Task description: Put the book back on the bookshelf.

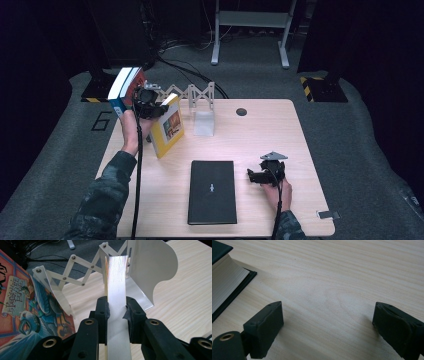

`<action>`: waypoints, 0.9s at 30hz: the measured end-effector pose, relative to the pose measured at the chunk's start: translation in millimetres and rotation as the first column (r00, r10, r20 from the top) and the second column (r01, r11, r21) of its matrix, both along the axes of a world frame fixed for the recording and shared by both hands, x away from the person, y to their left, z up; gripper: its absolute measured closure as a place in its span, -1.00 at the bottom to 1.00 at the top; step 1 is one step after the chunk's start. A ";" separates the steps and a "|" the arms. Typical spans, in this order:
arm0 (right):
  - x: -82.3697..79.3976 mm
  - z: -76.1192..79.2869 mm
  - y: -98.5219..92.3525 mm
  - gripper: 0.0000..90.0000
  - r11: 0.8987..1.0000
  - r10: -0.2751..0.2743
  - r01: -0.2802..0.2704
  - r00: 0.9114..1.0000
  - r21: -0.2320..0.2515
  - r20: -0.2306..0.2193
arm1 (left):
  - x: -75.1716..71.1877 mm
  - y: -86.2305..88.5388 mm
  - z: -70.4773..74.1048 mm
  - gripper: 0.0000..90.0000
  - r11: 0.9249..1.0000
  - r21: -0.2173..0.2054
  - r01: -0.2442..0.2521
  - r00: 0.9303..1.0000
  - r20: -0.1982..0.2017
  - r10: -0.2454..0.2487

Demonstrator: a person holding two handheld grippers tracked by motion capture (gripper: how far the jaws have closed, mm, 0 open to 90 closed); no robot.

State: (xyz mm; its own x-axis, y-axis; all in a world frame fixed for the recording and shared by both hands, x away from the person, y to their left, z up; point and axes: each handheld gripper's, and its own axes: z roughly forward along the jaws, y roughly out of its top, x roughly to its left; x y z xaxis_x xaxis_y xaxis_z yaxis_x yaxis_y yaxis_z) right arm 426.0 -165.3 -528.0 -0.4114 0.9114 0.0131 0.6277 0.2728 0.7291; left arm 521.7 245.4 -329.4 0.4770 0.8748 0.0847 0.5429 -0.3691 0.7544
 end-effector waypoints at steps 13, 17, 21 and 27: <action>0.4 0.0 -0.4 -0.79 1.000 0.006 -0.006 1.000 -0.003 0.004 | 17.6 -0.1 10.8 0.66 0.995 -0.070 -0.075 0.997 0.013 0.076; 0.3 -0.1 -0.3 -0.79 1.000 0.006 -0.006 1.000 -0.002 0.003 | 30.3 -0.1 14.4 0.66 0.990 -0.103 -0.100 0.995 0.007 0.102; 0.5 -0.2 -0.6 -0.79 1.000 0.009 -0.009 1.000 -0.003 0.005 | 41.2 -2.2 15.1 0.66 0.983 -0.127 -0.134 0.991 0.009 0.136; 0.4 -0.3 0.0 -0.79 1.000 0.003 -0.003 1.000 -0.001 0.005 | 57.5 -10.9 10.3 0.66 0.974 -0.148 -0.172 0.985 0.000 0.174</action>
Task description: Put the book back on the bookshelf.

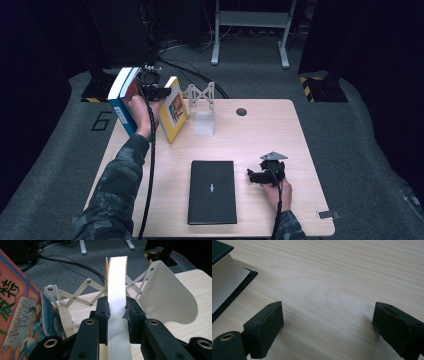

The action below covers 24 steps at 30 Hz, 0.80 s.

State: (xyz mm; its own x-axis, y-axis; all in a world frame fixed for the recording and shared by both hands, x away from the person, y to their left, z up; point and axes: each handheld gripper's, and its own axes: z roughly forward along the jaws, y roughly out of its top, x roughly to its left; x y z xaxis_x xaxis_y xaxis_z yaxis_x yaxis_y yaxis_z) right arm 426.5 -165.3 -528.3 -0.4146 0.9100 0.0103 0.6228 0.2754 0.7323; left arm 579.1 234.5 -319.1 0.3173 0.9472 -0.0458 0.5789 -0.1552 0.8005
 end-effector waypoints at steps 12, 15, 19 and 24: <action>-0.2 -0.2 0.1 -0.79 1.000 0.007 -0.007 1.000 0.002 0.000 | 29.4 -9.1 -10.9 0.66 0.997 -0.056 -0.054 0.998 -0.028 0.053; -0.1 -0.2 0.1 -0.79 1.000 0.007 -0.007 1.000 0.002 0.000 | 35.9 -8.2 -12.2 0.66 0.995 -0.085 -0.059 0.998 -0.034 0.056; -0.2 -0.2 0.1 -0.79 1.000 0.006 -0.006 1.000 0.002 0.000 | 41.2 -12.9 -13.9 0.66 0.994 -0.082 -0.074 0.997 -0.019 0.073; -0.2 -0.2 0.1 -0.79 1.000 0.006 -0.006 1.000 0.002 0.000 | 48.3 -9.1 -14.2 0.66 0.990 -0.104 -0.093 0.996 -0.010 0.092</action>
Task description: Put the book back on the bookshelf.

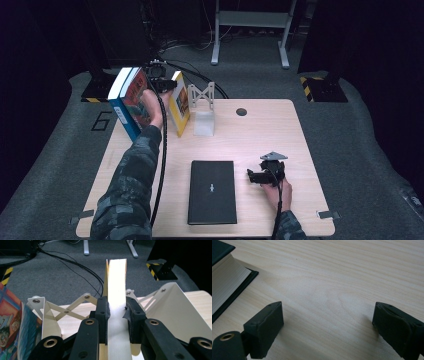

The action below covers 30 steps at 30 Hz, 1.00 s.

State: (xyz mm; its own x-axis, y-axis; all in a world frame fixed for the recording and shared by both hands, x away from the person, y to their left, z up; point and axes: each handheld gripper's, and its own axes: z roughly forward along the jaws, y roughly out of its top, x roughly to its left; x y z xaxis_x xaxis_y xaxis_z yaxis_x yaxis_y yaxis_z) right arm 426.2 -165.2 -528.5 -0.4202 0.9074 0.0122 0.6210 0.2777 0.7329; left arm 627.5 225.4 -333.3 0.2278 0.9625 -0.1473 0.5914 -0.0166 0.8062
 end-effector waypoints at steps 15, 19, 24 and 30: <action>-0.3 0.0 0.0 -0.79 1.000 -0.003 0.003 1.000 0.001 0.001 | -5.8 19.7 1.5 0.39 0.996 0.078 -0.042 0.999 -0.002 0.043; -0.2 -0.1 0.0 -0.79 1.000 -0.003 0.003 1.000 0.001 0.002 | -10.1 25.1 -0.4 0.54 0.995 0.096 -0.031 0.999 -0.012 0.032; -0.3 -0.1 0.1 -0.79 1.000 -0.004 0.004 1.000 0.001 0.002 | -14.6 33.4 0.8 0.63 0.999 0.035 -0.029 0.999 -0.041 0.030; -0.3 -0.1 0.1 -0.79 1.000 -0.004 0.004 1.000 0.002 0.002 | -21.1 32.9 -0.5 0.64 1.000 0.010 -0.014 1.000 -0.020 0.014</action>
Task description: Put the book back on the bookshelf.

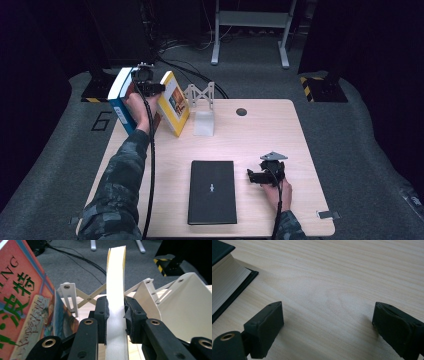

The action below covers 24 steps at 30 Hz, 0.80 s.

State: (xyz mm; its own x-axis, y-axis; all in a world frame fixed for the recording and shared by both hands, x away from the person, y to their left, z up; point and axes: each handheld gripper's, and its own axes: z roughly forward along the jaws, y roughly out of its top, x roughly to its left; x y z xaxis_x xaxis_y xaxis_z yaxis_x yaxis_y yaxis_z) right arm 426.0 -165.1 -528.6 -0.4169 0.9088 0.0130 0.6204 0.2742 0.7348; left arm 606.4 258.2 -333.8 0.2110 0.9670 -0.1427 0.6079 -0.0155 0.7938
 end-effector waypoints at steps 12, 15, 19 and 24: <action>0.1 0.1 0.0 -0.79 1.000 0.000 0.000 1.000 -0.002 -0.001 | -12.6 -16.9 0.6 0.66 0.998 0.048 0.038 0.998 0.042 -0.040; 0.2 0.1 -0.1 -0.79 1.000 0.002 -0.002 1.000 -0.004 0.000 | -11.5 -10.1 -0.2 0.65 0.998 0.058 0.000 0.999 0.036 -0.002; 0.5 0.1 -0.4 -0.79 1.000 0.007 -0.007 1.000 -0.006 0.003 | -11.8 -1.8 -1.4 0.64 0.997 0.065 -0.037 0.999 0.037 0.035; 0.7 0.1 -0.5 -0.79 1.000 0.009 -0.009 1.000 -0.008 0.005 | -12.0 7.6 -3.3 0.57 0.989 0.110 -0.095 0.995 0.048 0.090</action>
